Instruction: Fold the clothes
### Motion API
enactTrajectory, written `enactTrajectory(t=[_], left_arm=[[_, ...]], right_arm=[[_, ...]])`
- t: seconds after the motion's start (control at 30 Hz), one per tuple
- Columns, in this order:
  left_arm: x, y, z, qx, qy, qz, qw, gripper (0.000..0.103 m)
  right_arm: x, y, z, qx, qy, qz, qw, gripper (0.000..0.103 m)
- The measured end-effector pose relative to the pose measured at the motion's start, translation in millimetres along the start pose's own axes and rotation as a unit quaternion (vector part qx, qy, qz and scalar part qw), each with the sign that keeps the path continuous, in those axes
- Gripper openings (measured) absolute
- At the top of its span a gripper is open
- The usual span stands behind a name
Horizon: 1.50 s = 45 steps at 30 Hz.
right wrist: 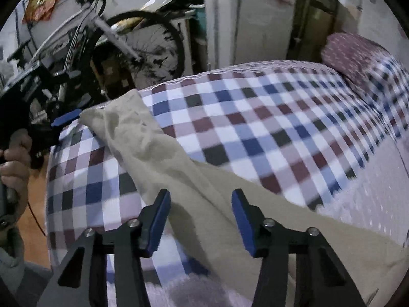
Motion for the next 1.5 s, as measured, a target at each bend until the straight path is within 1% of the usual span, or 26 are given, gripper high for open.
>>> enactTrajectory(t=[0.1, 0.13, 0.17, 0.2, 0.3, 0.4, 0.47, 0.53, 0.6, 0.63, 0.67, 0.7, 0.77, 0.83, 0.9, 0.97, 1.03, 1.07, 1.13, 1.17, 1.2, 1.23, 1.27, 1.37, 1.43, 1.5], left_arm=[[1.6, 0.3, 2.8, -0.018, 0.005, 0.008, 0.9998, 0.073], [2.1, 0.5, 3.7, -0.024, 0.006, 0.011, 0.9996, 0.073], [2.6, 0.6, 4.5, -0.03, 0.008, 0.013, 0.9994, 0.073], [3.1, 0.7, 5.4, -0.035, 0.009, 0.016, 0.9992, 0.073], [2.5, 0.2, 5.8, -0.045, 0.011, 0.018, 0.9988, 0.073], [0.3, -1.3, 5.3, -0.05, 0.012, 0.019, 0.9985, 0.073], [-1.8, -2.8, 4.4, -0.052, 0.012, 0.019, 0.9984, 0.073], [-4.0, -4.4, 3.6, -0.054, 0.012, 0.019, 0.9983, 0.073], [-6.2, -5.9, 2.8, -0.056, 0.013, 0.019, 0.9982, 0.073], [-6.9, -6.2, 2.8, -0.057, 0.014, 0.018, 0.9981, 0.073], [-7.4, -6.6, 2.2, -0.057, 0.015, 0.016, 0.9981, 0.073], [-7.6, -6.8, 2.2, -0.057, 0.016, 0.016, 0.9981, 0.073], [-8.0, -7.1, 2.5, -0.058, 0.018, 0.016, 0.998, 0.073], [-8.2, -7.5, 2.8, -0.059, 0.019, 0.018, 0.9979, 0.073], [-8.7, -8.5, 3.5, -0.063, 0.021, 0.022, 0.9976, 0.073], [-9.2, -9.5, 4.0, -0.067, 0.024, 0.024, 0.9972, 0.073], [-9.7, -10.4, 4.3, -0.072, 0.027, 0.025, 0.9967, 0.073], [-9.8, -10.9, 4.4, -0.076, 0.03, 0.025, 0.9963, 0.073], [-12.0, -11.4, 2.4, -0.085, 0.035, 0.023, 0.9955, 0.073], [-14.2, -11.3, 0.2, -0.09, 0.038, 0.021, 0.995, 0.073], [-16.4, -11.1, -2.1, -0.094, 0.041, 0.018, 0.9945, 0.073], [-18.6, -11.0, -4.5, -0.099, 0.044, 0.016, 0.994, 0.073], [-20.8, -10.9, -6.8, -0.104, 0.047, 0.013, 0.9934, 0.072], [-27.4, -10.5, -13.7, -0.118, 0.055, 0.006, 0.9915, 0.072], [-31.8, -10.3, -18.4, -0.127, 0.061, 0.001, 0.99, 0.072], [-36.2, -10.1, -23.1, -0.137, 0.067, -0.004, 0.9884, 0.072]], right_arm=[[-9.5, -6.2, 16.6, -0.016, 0.004, -0.021, 1.0, 0.041], [-12.3, -8.7, 18.5, -0.017, 0.005, -0.027, 0.999, 0.027], [-16.2, -11.1, 16.7, -0.013, 0.004, -0.033, 0.999, 0.008], [-20.7, -11.6, 13.2, -0.01, 0.004, -0.04, 0.999, 0.003], [-44.6, -4.2, 0.0, -0.008, -0.004, -0.083, 0.996, 0.003], [-73.0, 7.6, -14.1, -0.01, -0.015, -0.137, 0.99, 0.003], [-91.5, 26.7, -19.9, -0.027, -0.019, -0.18, 0.983, 0.006], [-106.0, 46.2, -20.8, -0.058, -0.027, -0.214, 0.975, 0.008], [-111.5, 51.2, -22.4, -0.071, -0.032, -0.219, 0.973, 0.022], [-112.0, 47.3, -25.2, -0.066, -0.046, -0.207, 0.975, 0.034], [-112.3, 42.8, -28.1, -0.06, -0.06, -0.193, 0.977, 0.041], [-110.4, 33.2, -32.0, -0.045, -0.084, -0.165, 0.982, 0.041], [-104.2, 12.4, -37.0, -0.014, -0.123, -0.107, 0.986, 0.046], [-92.1, -10.9, -26.5, 0.009, -0.135, -0.049, 0.99, 0.048], [-79.7, -33.7, -15.7, 0.03, -0.144, 0.009, 0.989, 0.048], [-67.3, -41.9, 5.4, 0.017, -0.133, 0.056, 0.989, 0.048], [-53.4, -49.0, 37.9, -0.011, -0.113, 0.095, 0.989, 0.048], [-50.2, -47.5, 48.3, -0.021, -0.113, 0.106, 0.988, 0.05], [-48.5, -46.1, 63.0, -0.031, -0.119, 0.122, 0.985, 0.05], [-50.0, -46.1, 67.2, -0.03, -0.124, 0.125, 0.984, 0.047], [-56.8, -47.9, 65.2, -0.025, -0.132, 0.112, 0.985, 0.04], [-63.4, -49.7, 63.2, -0.02, -0.139, 0.097, 0.985, 0.01], [-70.0, -51.3, 60.0, -0.014, -0.131, 0.07, 0.989, 0.005], [-117.8, -51.6, 39.1, 0.013, -0.107, -0.039, 0.993, 0.005], [-152.9, -45.9, 21.2, 0.031, -0.094, -0.104, 0.99, 0.006], [-184.7, -31.9, 9.0, 0.034, -0.094, -0.148, 0.984, 0.007]])
Point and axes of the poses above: each gripper's, at about its wrist camera, not at the fingertips, and z roughly the way its jaws point, x to its right, y to its underside, the point moved 4 cm from there along z, roughly the way its jaws point, and after that the axes turned 6 degrees about x, right-handed, at the moved point
